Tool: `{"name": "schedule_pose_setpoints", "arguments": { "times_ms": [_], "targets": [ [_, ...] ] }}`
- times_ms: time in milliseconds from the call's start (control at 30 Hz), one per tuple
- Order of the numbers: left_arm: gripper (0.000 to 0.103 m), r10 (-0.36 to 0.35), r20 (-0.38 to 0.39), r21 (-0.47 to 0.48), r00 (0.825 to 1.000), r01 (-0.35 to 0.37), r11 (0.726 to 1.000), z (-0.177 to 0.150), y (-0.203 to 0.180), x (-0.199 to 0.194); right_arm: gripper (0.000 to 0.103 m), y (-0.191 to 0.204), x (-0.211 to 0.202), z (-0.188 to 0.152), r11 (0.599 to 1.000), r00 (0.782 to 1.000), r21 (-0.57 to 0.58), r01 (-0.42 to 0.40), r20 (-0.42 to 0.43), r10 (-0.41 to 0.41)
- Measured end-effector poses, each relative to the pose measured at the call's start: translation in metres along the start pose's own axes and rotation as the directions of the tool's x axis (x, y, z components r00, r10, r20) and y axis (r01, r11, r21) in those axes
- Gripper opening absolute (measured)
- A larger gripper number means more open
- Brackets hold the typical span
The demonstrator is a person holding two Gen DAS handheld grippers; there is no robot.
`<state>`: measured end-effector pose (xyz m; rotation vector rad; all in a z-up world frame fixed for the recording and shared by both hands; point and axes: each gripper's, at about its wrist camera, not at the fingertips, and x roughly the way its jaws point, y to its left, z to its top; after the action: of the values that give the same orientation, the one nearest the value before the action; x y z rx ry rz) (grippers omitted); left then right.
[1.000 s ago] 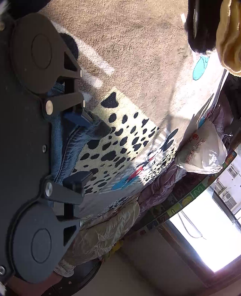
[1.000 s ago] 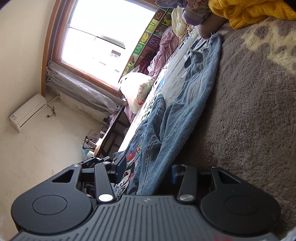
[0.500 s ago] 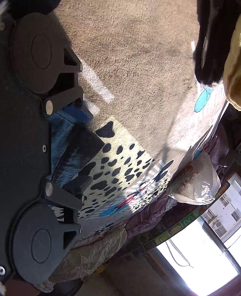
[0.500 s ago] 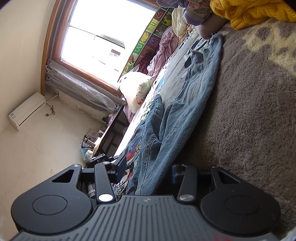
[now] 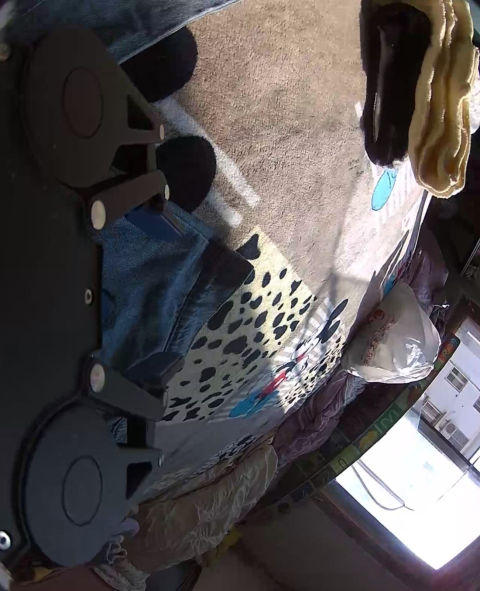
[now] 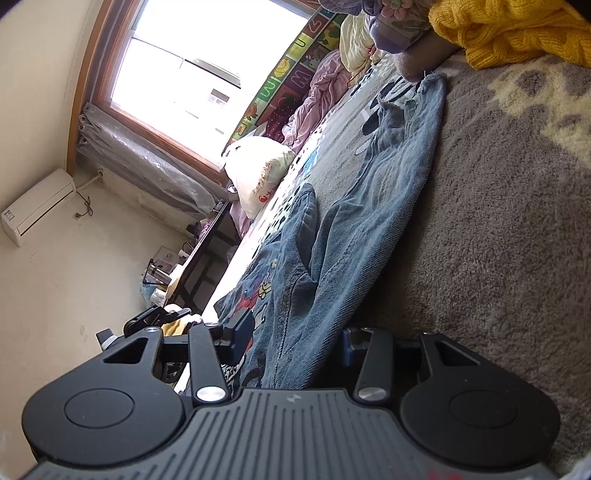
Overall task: Fold clothes
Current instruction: 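Drag the jeans leg onto the blanket with the left tool, then release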
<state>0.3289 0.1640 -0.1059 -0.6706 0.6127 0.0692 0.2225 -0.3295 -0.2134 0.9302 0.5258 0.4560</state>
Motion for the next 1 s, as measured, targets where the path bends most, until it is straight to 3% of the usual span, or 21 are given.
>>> {"name": "schedule_pose_setpoints", "arguments": {
  "times_ms": [133, 233, 333, 400, 500, 567, 700, 833, 867, 933, 1000],
  "targets": [
    [0.066, -0.081, -0.064, 0.147, 0.995, 0.089, 0.985, -0.042, -0.043, -0.016, 0.048, -0.006, -0.006, 0.016, 0.998, 0.997, 0.039, 0.039, 0.062, -0.042],
    [0.066, -0.172, -0.169, 0.304, 0.97, 0.218, 0.927, -0.089, -0.084, -0.029, 0.048, -0.022, -0.005, 0.036, 0.992, 0.996, 0.119, 0.031, 0.081, -0.041],
    [0.066, -0.248, -0.277, 0.442, 0.928, 0.353, 0.824, -0.147, -0.12, -0.046, 0.048, -0.04, 0.003, 0.061, 0.982, 0.994, 0.188, 0.024, 0.099, -0.043],
    [0.066, -0.254, -0.321, 0.521, 0.912, 0.395, 0.757, -0.18, -0.132, -0.057, 0.048, -0.048, 0.012, 0.076, 0.979, 0.992, 0.199, 0.043, 0.105, -0.065],
    [0.066, -0.236, -0.342, 0.638, 0.91, 0.409, 0.653, -0.221, -0.145, -0.067, 0.046, -0.058, 0.027, 0.096, 0.978, 0.989, 0.192, 0.079, 0.107, -0.101],
    [0.066, -0.22, -0.355, 0.696, 0.909, 0.414, 0.586, -0.239, -0.151, -0.064, 0.029, -0.057, 0.037, 0.1, 0.981, 0.985, 0.145, 0.13, 0.092, -0.144],
    [0.065, -0.171, -0.397, 0.714, 0.902, 0.42, 0.56, -0.251, -0.15, -0.048, 0.006, -0.056, 0.035, 0.093, 0.982, 0.98, 0.114, 0.148, 0.117, -0.161],
    [0.066, -0.158, -0.426, 0.713, 0.891, 0.438, 0.547, -0.249, -0.151, -0.043, 0.004, -0.037, 0.0, 0.084, 0.978, 0.943, 0.037, 0.207, 0.258, -0.209],
    [0.067, -0.146, -0.435, 0.725, 0.888, 0.442, 0.528, -0.251, -0.151, -0.043, 0.004, -0.036, -0.007, 0.081, 0.974, 0.936, 0.035, 0.223, 0.272, -0.224],
    [0.067, -0.131, -0.441, 0.756, 0.888, 0.446, 0.48, -0.254, -0.153, -0.045, 0.005, -0.043, -0.012, 0.076, 0.958, 0.925, 0.053, 0.282, 0.25, -0.286],
    [0.067, -0.123, -0.448, 0.757, 0.886, 0.449, 0.475, -0.255, -0.152, -0.046, 0.008, -0.056, -0.004, 0.074, 0.942, 0.925, 0.085, 0.325, 0.179, -0.336]
  ]
}}
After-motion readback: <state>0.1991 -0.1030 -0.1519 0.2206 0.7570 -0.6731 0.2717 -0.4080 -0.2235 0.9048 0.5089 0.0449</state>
